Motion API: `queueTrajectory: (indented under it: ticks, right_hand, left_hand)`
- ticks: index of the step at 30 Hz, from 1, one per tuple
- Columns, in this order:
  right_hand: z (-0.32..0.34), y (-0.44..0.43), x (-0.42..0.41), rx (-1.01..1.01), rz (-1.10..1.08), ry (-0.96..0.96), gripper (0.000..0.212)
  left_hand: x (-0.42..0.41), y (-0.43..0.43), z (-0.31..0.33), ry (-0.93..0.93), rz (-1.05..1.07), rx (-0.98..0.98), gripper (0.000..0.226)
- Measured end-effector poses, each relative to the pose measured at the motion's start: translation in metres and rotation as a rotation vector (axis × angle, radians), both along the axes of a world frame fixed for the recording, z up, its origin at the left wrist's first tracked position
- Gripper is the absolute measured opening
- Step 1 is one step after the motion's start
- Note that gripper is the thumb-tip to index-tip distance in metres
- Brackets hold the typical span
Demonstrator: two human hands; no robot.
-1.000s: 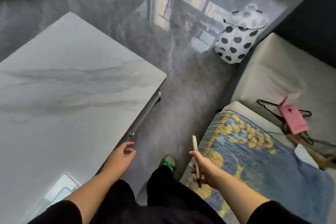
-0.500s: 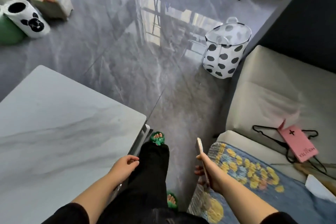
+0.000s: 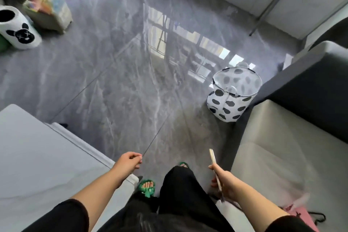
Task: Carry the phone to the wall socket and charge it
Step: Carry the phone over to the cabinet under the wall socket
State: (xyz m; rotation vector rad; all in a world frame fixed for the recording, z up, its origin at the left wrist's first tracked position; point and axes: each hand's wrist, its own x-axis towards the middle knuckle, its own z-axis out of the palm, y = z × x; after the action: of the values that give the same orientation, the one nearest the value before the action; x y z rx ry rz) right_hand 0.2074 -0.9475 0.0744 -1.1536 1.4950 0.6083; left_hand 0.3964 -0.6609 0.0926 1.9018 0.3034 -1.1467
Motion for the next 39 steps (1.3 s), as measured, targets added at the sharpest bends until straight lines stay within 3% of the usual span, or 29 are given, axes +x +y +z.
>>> queueTrajectory:
  ticks: [5, 10, 18, 21, 30, 38, 39]
  right_hand:
    - [-0.007, -0.081, 0.088, 0.005, 0.201, 0.085, 0.058]
    - [-0.003, -0.123, 0.208, 0.01, 0.505, 0.076, 0.077]
    - [0.005, -0.06, 0.409, 0.019, 0.984, 0.014, 0.073]
    - [0.007, -0.012, 0.471, 0.058, 1.111, -0.023, 0.059]
    - [0.016, 0.105, 0.611, 0.127, 1.181, -0.056, 0.052]
    - [0.027, 0.139, 0.703, -0.017, 1.21, 0.07, 0.049]
    - [0.014, 0.165, 0.762, 0.012, 1.218, 0.086, 0.049]
  left_hand:
    - [0.053, -0.061, -0.005, 0.018, 0.168, 0.035, 0.025]
    - [0.082, -0.09, -0.002, 0.088, 0.439, 0.127, 0.026]
    - [0.112, -0.062, 0.018, 0.153, 0.8, 0.165, 0.022]
    - [0.134, -0.039, 0.021, 0.171, 0.884, 0.127, 0.026]
    - [0.236, 0.049, 0.011, 0.165, 1.001, 0.119, 0.024]
    - [0.349, 0.108, 0.033, 0.031, 1.136, 0.049, 0.022]
    - [0.4, 0.144, 0.018, 0.006, 1.166, 0.057, 0.022]
